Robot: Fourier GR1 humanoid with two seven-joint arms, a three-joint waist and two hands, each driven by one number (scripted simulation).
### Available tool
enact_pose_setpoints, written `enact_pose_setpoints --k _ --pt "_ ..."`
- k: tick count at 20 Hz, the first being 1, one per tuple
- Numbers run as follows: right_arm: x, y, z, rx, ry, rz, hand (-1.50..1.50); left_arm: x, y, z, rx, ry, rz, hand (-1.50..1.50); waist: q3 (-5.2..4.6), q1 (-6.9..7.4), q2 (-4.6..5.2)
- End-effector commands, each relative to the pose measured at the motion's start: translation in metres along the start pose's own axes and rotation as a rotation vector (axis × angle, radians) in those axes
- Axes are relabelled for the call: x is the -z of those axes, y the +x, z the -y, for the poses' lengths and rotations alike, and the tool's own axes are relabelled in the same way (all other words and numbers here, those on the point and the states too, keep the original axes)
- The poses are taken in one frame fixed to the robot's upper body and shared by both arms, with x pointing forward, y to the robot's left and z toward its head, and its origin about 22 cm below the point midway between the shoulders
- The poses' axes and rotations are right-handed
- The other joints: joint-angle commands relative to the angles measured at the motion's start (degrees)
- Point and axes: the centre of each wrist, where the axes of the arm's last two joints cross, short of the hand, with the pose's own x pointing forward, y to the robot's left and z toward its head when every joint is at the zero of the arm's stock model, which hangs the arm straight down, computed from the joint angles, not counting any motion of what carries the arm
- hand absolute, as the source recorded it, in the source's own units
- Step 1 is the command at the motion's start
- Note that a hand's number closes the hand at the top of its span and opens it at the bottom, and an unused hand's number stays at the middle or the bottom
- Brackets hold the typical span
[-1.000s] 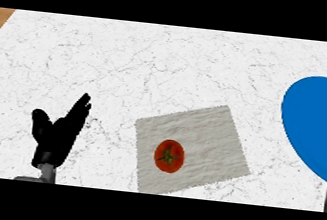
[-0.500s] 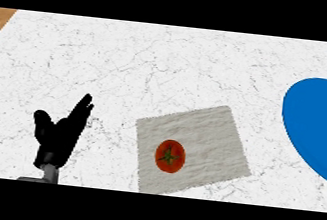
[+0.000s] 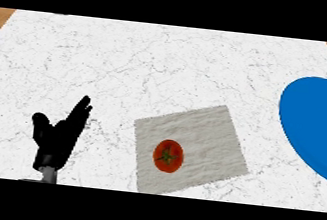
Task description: Pick the sweet potato from the placemat and place it in the plate
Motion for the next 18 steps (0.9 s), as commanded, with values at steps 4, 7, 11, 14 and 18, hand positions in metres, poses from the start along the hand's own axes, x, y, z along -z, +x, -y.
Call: enact_pose_setpoints --k 4,7,11,14,18 --pt "-0.040 -0.012 0.054 0.191 0.120 -0.022 -1.50 0.002 -0.006 -0.006 -0.021 0.011 -0.075 0.00 -0.39 -1.08 -0.05" --pt "-0.071 -0.028 0.076 0.188 0.200 -0.027 -1.50 -0.001 -0.001 -0.022 0.001 0.019 -0.059 0.00 -0.41 -0.65 -0.01" --pt "-0.088 -0.044 0.103 0.181 0.267 -0.027 -1.50 0.013 0.002 0.009 -0.004 0.004 -0.058 0.00 -0.37 -0.46 0.22" --pt "-0.103 -0.057 0.125 0.119 0.260 -0.001 -1.50 -0.006 0.005 0.010 0.005 -0.007 -0.050 0.00 -0.37 0.02 0.22" --pt "-0.130 -0.062 0.151 0.088 0.291 -0.012 -1.50 -0.005 0.011 -0.003 -0.005 -0.019 -0.057 0.00 -0.40 0.08 0.29"
